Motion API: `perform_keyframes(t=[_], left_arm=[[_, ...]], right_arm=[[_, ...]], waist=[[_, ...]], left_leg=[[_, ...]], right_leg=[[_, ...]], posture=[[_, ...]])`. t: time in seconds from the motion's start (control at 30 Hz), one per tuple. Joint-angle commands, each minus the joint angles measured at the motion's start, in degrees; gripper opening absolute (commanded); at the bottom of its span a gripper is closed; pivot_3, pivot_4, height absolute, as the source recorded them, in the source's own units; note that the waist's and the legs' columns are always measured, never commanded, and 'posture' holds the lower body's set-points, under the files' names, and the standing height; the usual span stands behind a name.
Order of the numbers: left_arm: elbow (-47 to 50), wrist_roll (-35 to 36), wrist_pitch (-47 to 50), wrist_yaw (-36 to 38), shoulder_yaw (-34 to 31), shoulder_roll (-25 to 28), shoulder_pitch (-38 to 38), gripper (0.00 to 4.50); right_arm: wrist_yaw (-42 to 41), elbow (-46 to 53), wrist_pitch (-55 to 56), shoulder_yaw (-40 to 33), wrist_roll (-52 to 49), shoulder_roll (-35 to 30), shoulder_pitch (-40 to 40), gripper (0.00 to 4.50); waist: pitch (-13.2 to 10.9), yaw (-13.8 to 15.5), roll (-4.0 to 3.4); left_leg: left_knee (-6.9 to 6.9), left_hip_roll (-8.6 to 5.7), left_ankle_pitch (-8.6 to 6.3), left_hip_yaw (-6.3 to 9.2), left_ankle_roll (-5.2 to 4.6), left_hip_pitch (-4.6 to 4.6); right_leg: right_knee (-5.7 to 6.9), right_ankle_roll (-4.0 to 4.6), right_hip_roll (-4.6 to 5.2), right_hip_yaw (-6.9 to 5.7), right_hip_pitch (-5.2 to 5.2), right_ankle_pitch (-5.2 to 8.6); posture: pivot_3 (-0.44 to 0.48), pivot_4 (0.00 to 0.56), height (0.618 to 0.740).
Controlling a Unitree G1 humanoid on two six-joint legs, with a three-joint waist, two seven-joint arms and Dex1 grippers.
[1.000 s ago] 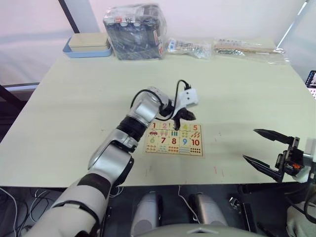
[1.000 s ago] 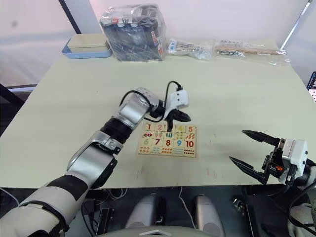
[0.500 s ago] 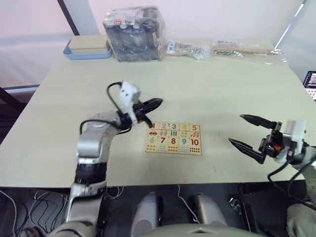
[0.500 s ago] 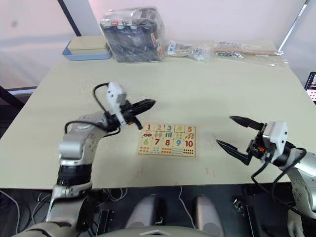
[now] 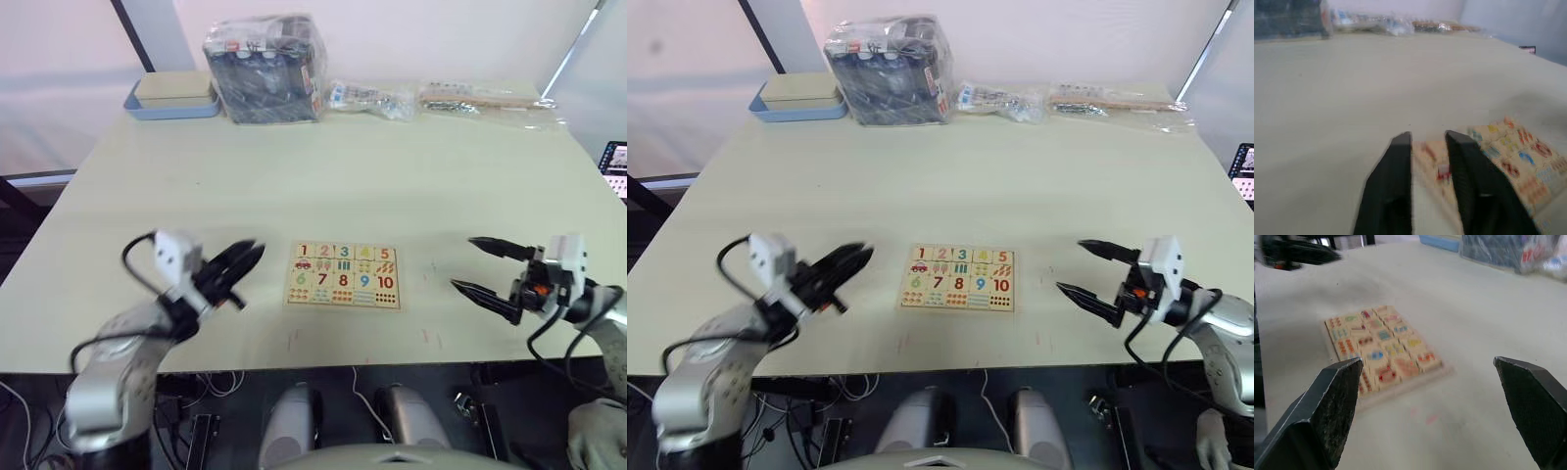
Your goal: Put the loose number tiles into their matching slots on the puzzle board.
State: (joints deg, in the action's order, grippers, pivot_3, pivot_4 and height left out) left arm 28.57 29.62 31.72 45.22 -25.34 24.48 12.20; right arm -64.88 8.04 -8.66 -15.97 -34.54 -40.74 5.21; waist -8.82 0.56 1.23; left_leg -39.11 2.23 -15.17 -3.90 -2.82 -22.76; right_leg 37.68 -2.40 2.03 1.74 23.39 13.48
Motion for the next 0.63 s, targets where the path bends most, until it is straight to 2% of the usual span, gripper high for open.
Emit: perform_keyframes(t=[0.03, 0.1, 0.13, 0.2, 0.37, 0.63], left_arm=[[1.87, 3.45, -3.03, 1.54, -3.43, 1.41, 2.7, 3.09], [0.63, 4.15, -4.01, 3.18, -5.93, 1.55, 6.95, 3.46], [0.06, 4.18, -4.51, 3.71, -6.74, 1.53, 8.52, 3.91], [-0.46, 4.4, -5.26, 3.64, -7.32, 1.37, 10.25, 4.41], [-3.19, 0.97, -10.6, 3.51, -5.89, 0.98, 15.19, 4.41], [-6.06, 1.62, -13.08, 2.1, -4.61, 0.74, 15.18, 4.41]], right_arm=[[-2.69, -0.63, 2.47, -3.39, -0.95, -0.79, 0.93, 4.5], [-3.82, -2.73, 3.54, -5.39, -0.54, -1.25, 2.93, 4.5], [-4.16, -3.46, 3.97, -6.19, -0.34, -1.44, 3.62, 4.5], [-4.44, -4.22, 4.19, -7.27, -0.5, -1.57, 4.5, 4.5], [-5.28, -6.52, 5.82, -8.99, 0.32, -1.67, 6.16, 4.5], [-5.36, -7.47, 5.77, -8.92, 0.62, -2.01, 5.16, 4.5]], waist=[[0.0, 0.26, 0.01], [0.0, 0.31, 0.0], [0.01, 0.3, 0.0], [0.1, 0.09, 0.07], [0.1, 0.1, 0.07], [0.09, 0.19, 0.07]], left_leg=[[-0.02, 0.0, 0.0, 0.01, 0.0, 0.0], [-0.02, 0.0, 0.01, 0.01, 0.01, 0.01], [-0.03, 0.0, 0.01, 0.01, 0.01, 0.03], [-0.05, 0.02, 0.01, -0.03, 0.01, 0.1], [0.02, 0.06, -0.05, -0.15, -0.04, 0.03], [0.11, 0.06, -0.07, -0.21, -0.03, -0.05]], right_leg=[[0.01, 0.0, 0.0, -0.01, 0.0, 0.0], [0.02, 0.0, 0.02, -0.02, 0.0, 0.0], [0.03, -0.01, 0.04, -0.03, 0.0, 0.0], [0.03, -0.03, 0.19, -0.05, 0.0, -0.01], [-0.07, -0.01, 0.48, -0.1, 0.1, 0.0], [-0.12, -0.02, 0.98, -0.43, 0.25, 0.01]], posture=[[0.0, 0.15, 0.74], [0.0, 0.15, 0.74], [0.0, 0.15, 0.74], [0.0, 0.15, 0.74], [0.0, 0.15, 0.74], [0.0, 0.15, 0.74]])
